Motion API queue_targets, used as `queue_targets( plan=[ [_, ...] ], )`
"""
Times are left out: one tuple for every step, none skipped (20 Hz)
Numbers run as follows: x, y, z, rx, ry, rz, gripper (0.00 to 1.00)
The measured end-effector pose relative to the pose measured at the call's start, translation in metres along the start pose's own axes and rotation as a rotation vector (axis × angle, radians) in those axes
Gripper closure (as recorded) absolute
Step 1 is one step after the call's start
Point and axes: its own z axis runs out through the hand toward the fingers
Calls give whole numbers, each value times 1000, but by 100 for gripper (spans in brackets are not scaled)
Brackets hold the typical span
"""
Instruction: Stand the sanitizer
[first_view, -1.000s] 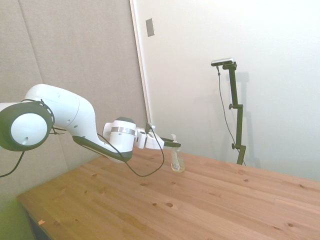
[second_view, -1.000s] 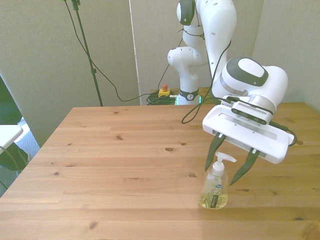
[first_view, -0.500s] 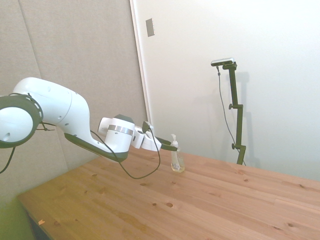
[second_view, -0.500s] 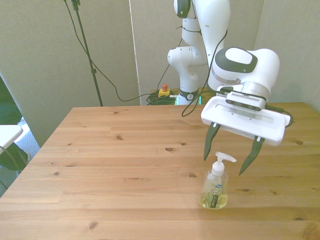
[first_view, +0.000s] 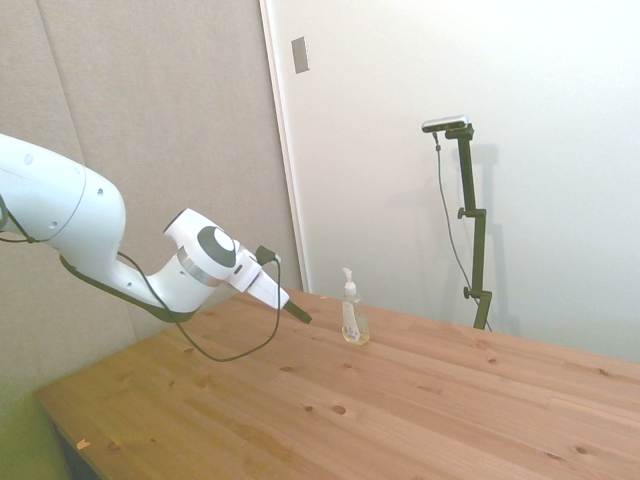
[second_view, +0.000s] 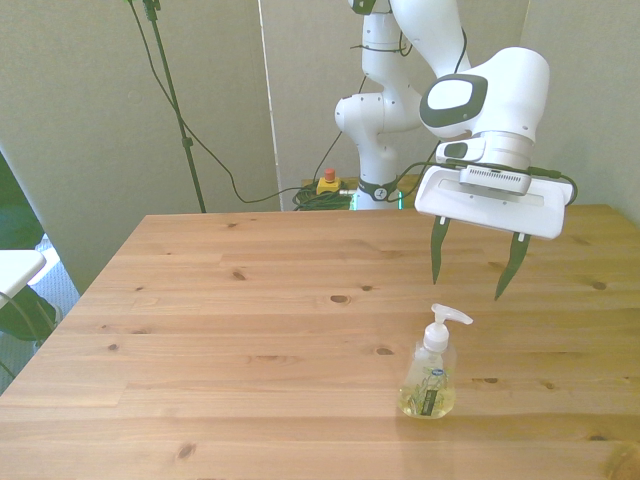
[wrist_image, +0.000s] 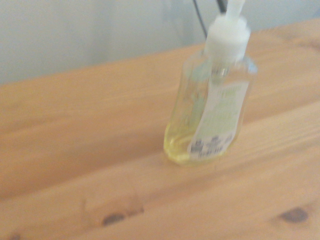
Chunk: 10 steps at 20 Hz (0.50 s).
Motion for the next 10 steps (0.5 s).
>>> queue_targets(
  plan=[
    [-4,5,-3,-23,-35,-18,0],
    [-8,9,-8,-45,-68,-37,0],
    [-11,13,-12,-73,-101,-57,0],
    [-13,16,-19,-99,-133,-78,0],
    [-13,19,-26,-124,-167,-100,0],
    [-12,21,-34,-150,-202,-124,0],
    [-9,24,-42,-176,-237,-147,0],
    [-4,27,-49,-201,-274,-173,0],
    [3,32,-55,-227,-311,-200,0],
    [11,36,-61,-252,-349,-229,0]
  ],
)
